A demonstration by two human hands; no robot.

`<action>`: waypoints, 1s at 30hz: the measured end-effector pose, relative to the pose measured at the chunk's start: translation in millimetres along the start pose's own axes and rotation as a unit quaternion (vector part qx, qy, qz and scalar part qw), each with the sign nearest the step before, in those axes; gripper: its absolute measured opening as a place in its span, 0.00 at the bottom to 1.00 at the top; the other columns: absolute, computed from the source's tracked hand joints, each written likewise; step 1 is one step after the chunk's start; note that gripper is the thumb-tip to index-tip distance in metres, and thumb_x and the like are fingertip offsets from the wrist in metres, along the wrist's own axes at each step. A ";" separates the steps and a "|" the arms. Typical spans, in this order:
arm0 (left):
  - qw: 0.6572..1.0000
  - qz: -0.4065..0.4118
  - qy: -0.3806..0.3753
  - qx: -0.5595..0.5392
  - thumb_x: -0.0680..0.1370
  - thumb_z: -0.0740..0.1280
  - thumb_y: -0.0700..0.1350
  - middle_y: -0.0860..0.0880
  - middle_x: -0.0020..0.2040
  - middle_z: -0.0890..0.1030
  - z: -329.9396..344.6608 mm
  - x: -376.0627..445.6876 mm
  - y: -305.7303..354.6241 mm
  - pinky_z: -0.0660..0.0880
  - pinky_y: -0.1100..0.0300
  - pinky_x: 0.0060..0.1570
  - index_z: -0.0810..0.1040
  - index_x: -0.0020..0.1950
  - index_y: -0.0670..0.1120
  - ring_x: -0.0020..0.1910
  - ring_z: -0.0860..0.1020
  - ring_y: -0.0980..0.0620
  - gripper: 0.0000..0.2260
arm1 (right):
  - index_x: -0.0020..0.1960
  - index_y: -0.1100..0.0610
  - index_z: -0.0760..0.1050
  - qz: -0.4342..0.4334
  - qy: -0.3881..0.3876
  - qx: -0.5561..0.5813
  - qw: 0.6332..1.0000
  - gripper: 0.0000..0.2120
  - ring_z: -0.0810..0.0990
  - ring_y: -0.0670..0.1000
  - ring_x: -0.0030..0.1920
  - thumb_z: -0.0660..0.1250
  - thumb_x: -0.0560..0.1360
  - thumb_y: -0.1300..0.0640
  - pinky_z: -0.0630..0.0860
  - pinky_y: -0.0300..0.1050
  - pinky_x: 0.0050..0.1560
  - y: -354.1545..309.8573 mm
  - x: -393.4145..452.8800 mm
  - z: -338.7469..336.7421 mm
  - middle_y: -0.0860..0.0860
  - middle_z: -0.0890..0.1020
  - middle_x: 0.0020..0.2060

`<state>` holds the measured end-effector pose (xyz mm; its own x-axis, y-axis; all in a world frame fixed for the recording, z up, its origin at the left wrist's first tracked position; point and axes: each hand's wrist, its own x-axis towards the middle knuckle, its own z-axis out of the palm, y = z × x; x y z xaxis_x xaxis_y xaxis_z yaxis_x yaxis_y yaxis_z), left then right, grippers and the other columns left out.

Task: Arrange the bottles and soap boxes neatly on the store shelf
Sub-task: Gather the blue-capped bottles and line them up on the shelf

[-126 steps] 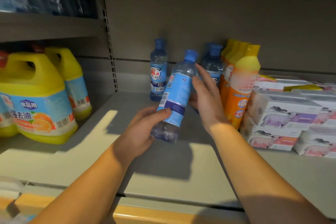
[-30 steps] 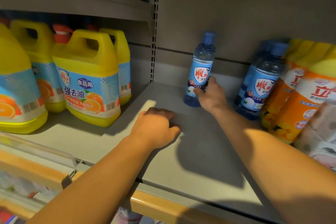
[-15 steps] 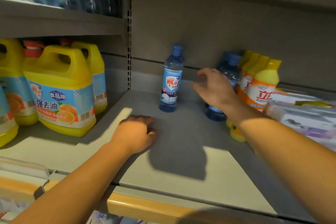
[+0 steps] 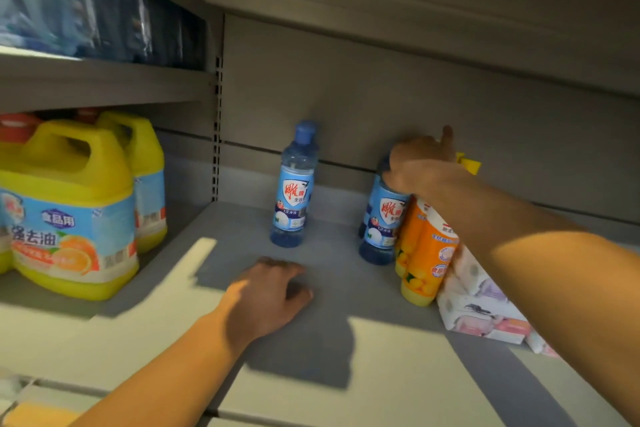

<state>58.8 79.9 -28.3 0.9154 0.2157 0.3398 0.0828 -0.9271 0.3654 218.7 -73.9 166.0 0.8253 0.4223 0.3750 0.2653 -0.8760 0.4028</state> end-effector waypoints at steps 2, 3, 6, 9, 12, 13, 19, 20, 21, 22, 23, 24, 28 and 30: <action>1.000 0.003 0.002 -0.005 0.78 0.63 0.60 0.51 0.62 0.80 0.3 1.0 -0.2 0.70 0.61 0.61 0.75 0.68 0.54 0.65 0.73 0.50 0.21 | 0.64 0.56 0.73 -0.005 0.032 0.015 0.999 0.21 0.74 0.58 0.63 0.63 0.77 0.45 0.57 0.62 0.72 -6.0 0.2 -0.3 0.55 0.78 0.59; 1.000 0.001 0.001 -0.009 0.78 0.63 0.60 0.51 0.62 0.81 0.2 1.3 0.1 0.70 0.61 0.61 0.75 0.68 0.53 0.65 0.73 0.50 0.21 | 0.66 0.57 0.71 -0.003 0.058 0.053 0.997 0.22 0.75 0.60 0.61 0.65 0.76 0.47 0.64 0.59 0.68 -8.7 -1.1 -0.4 0.57 0.78 0.59; 1.000 -0.001 0.002 -0.023 0.78 0.63 0.60 0.53 0.60 0.81 0.4 0.4 -1.0 0.70 0.61 0.61 0.75 0.68 0.54 0.64 0.74 0.50 0.21 | 0.69 0.59 0.63 -0.018 0.118 0.205 0.971 0.23 0.77 0.64 0.57 0.66 0.78 0.54 0.75 0.55 0.54 -17.4 -12.1 4.5 0.61 0.77 0.58; 0.999 -0.002 0.016 -0.047 0.78 0.63 0.59 0.53 0.57 0.82 -0.9 -0.7 -2.0 0.70 0.62 0.58 0.75 0.67 0.54 0.61 0.75 0.51 0.20 | 0.64 0.56 0.65 -0.043 0.141 0.311 0.939 0.17 0.77 0.63 0.56 0.65 0.79 0.54 0.76 0.54 0.50 -26.9 -27.5 10.0 0.59 0.78 0.56; 0.992 -0.015 0.060 -0.110 0.77 0.66 0.56 0.51 0.58 0.82 -3.7 -3.2 -2.4 0.70 0.64 0.56 0.74 0.68 0.52 0.59 0.78 0.50 0.20 | 0.59 0.52 0.69 -0.063 0.178 0.351 0.917 0.15 0.78 0.61 0.54 0.68 0.76 0.51 0.76 0.53 0.50 -30.0 -42.2 7.2 0.56 0.79 0.54; 0.986 -0.017 0.081 -0.147 0.77 0.68 0.55 0.51 0.59 0.82 -4.3 -3.9 -2.4 0.70 0.66 0.56 0.74 0.68 0.51 0.57 0.79 0.51 0.21 | 0.58 0.51 0.70 -0.066 0.196 0.364 0.908 0.15 0.79 0.60 0.53 0.69 0.75 0.49 0.76 0.52 0.50 -28.8 -46.4 4.8 0.54 0.80 0.52; 0.931 0.064 0.135 -0.333 0.67 0.73 0.58 0.68 0.57 0.78 -18.2 -18.0 12.4 0.72 0.75 0.51 0.65 0.67 0.66 0.55 0.78 0.67 0.31 | 0.50 0.47 0.72 -0.017 0.209 0.549 0.809 0.15 0.81 0.46 0.45 0.73 0.69 0.44 0.78 0.44 0.44 -38.3 -68.2 -17.6 0.41 0.81 0.40; 0.927 0.059 0.139 -0.343 0.66 0.74 0.57 0.69 0.56 0.79 -20.0 -19.6 14.4 0.72 0.76 0.49 0.65 0.65 0.67 0.54 0.79 0.67 0.31 | 0.49 0.47 0.72 -0.010 0.204 0.564 0.800 0.14 0.81 0.45 0.43 0.73 0.69 0.43 0.78 0.43 0.43 -42.4 -70.6 -19.0 0.41 0.81 0.38; 0.926 0.050 0.147 -0.343 0.66 0.75 0.56 0.70 0.55 0.79 -21.0 -20.4 15.5 0.73 0.76 0.47 0.65 0.63 0.67 0.52 0.79 0.68 0.30 | 0.48 0.47 0.72 -0.005 0.201 0.580 0.789 0.14 0.81 0.43 0.42 0.73 0.69 0.43 0.78 0.42 0.41 -46.4 -72.7 -19.3 0.41 0.81 0.36; 0.928 0.041 0.156 -0.336 0.66 0.76 0.55 0.71 0.53 0.79 -21.8 -21.3 15.7 0.73 0.77 0.44 0.66 0.62 0.65 0.50 0.80 0.68 0.29 | 0.47 0.46 0.72 -0.003 0.201 0.595 0.778 0.13 0.81 0.41 0.40 0.73 0.69 0.43 0.78 0.41 0.39 -49.6 -74.8 -19.0 0.41 0.82 0.35; 0.929 0.037 0.159 -0.331 0.67 0.77 0.54 0.71 0.51 0.79 -22.6 -21.1 15.8 0.72 0.77 0.42 0.67 0.60 0.62 0.48 0.80 0.68 0.27 | 0.45 0.45 0.72 -0.002 0.204 0.610 0.766 0.13 0.81 0.40 0.38 0.73 0.69 0.42 0.77 0.40 0.37 -51.5 -76.2 -18.6 0.41 0.82 0.35; 0.928 0.036 0.156 -0.336 0.67 0.77 0.52 0.70 0.50 0.80 -23.0 -21.2 15.3 0.72 0.77 0.41 0.69 0.59 0.61 0.47 0.80 0.68 0.25 | 0.44 0.45 0.72 -0.003 0.203 0.625 0.754 0.12 0.81 0.40 0.37 0.73 0.69 0.42 0.77 0.39 0.36 -52.3 -76.9 -17.4 0.42 0.83 0.34; 0.903 0.040 0.093 -0.418 0.69 0.74 0.49 0.63 0.48 0.83 -28.3 -22.7 15.5 0.74 0.73 0.41 0.75 0.55 0.57 0.45 0.82 0.62 0.17 | 0.49 0.45 0.75 0.006 0.114 0.736 0.667 0.10 0.81 0.35 0.44 0.68 0.74 0.41 0.76 0.37 0.46 -55.9 -83.7 -2.1 0.40 0.83 0.42; 0.876 0.041 0.035 -0.480 0.70 0.73 0.46 0.59 0.48 0.85 -30.8 -22.8 16.1 0.76 0.70 0.43 0.77 0.56 0.53 0.46 0.83 0.60 0.15 | 0.57 0.48 0.77 -0.007 -0.023 0.845 0.534 0.13 0.81 0.45 0.56 0.65 0.77 0.43 0.75 0.50 0.62 -63.1 -91.9 18.1 0.46 0.84 0.53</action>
<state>27.1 69.5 -3.4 0.8741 0.2101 0.4379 -0.3808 -0.2632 0.8864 135.2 -61.6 91.1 0.8188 0.4583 0.3456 0.3113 0.1513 -0.9382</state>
